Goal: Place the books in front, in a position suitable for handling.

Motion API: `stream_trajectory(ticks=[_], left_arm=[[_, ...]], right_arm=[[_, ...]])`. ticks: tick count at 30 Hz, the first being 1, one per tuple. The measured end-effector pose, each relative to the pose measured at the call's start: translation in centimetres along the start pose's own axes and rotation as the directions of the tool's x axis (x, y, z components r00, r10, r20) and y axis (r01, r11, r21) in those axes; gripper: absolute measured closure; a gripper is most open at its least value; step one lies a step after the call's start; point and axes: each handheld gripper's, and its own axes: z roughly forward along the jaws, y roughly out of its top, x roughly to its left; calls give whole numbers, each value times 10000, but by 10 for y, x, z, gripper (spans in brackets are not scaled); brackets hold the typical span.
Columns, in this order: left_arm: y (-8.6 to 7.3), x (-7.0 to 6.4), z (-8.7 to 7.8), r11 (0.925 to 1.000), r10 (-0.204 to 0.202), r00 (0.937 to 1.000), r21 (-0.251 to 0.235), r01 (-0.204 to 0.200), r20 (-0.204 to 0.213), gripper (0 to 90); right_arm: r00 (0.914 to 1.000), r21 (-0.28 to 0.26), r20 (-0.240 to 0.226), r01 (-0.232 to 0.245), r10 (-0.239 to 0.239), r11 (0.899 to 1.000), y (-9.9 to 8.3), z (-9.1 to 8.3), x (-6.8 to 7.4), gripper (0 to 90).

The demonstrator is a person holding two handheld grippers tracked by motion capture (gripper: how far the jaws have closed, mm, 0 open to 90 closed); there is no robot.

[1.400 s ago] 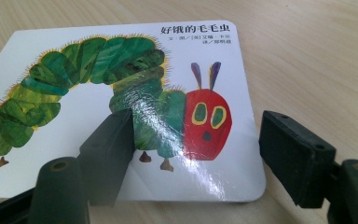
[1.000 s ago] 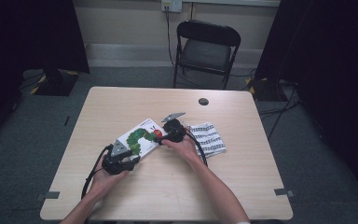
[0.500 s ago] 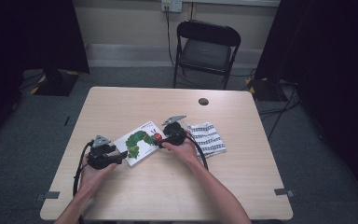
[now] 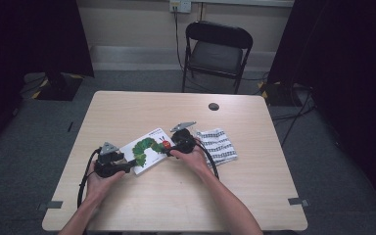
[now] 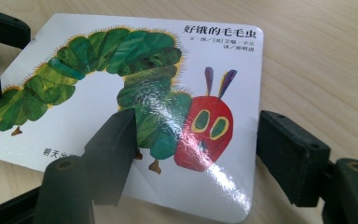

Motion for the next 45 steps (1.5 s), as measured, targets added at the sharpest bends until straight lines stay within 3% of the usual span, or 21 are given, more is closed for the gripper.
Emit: stream_trajectory(ticks=[2, 3, 7, 14, 22, 29, 30, 36, 38, 41, 45], left_arm=[[-1, 2, 0, 10000, 20, 10000, 3, -20, 76, 375], [-2, 3, -1, 9997, -245, 9995, -9, 245, 218, 380], [-5, 5, -1, 9989, -473, 9971, -12, 474, 590, 386], [-3, -3, -2, 9997, -77, 9975, 254, 59, 700, 379], [-3, -10, -2, 9994, 14, 9972, 351, -41, 752, 381], [-2, -15, 1, 9990, 184, 9955, 400, -223, 935, 382], [-1, -16, 2, 9987, 256, 9958, 422, -294, 883, 351], [3, -15, 6, 9983, 116, 9963, 558, -164, 857, 300], [3, -14, 6, 9982, 184, 9954, 544, -236, 935, 297], [2, -13, 5, 9986, 186, 9948, 469, -234, 1004, 322], [1, -15, 5, 9983, 264, 9939, 493, -318, 1067, 345]], right_arm=[[10000, 8, 3, -5, 5, 10000, -1, -1, 1, 294], [10000, 31, 26, 13, -13, 10000, -4, -4, 3, 297], [10000, 24, 24, 42, -42, 10000, -10, -11, 6, 300], [10000, 145, -3, 52, -51, 9999, -19, -22, 12, 302], [9999, 243, -5, 114, -114, 9996, -29, -34, 19, 303], [9990, 439, -166, 422, -415, 9981, -43, -51, 29, 305], [9987, 480, -142, 495, -489, 9976, -44, -53, 30, 319], [9988, 281, 55, 492, -493, 9984, -36, -45, 24, 304], [9996, 208, 89, 260, -261, 9994, -31, -39, 19, 298], [9999, 102, 86, -125, 124, 9999, -28, -31, 13, 275], [9999, 188, 148, -13, 10, 9998, -31, -36, 15, 283]])
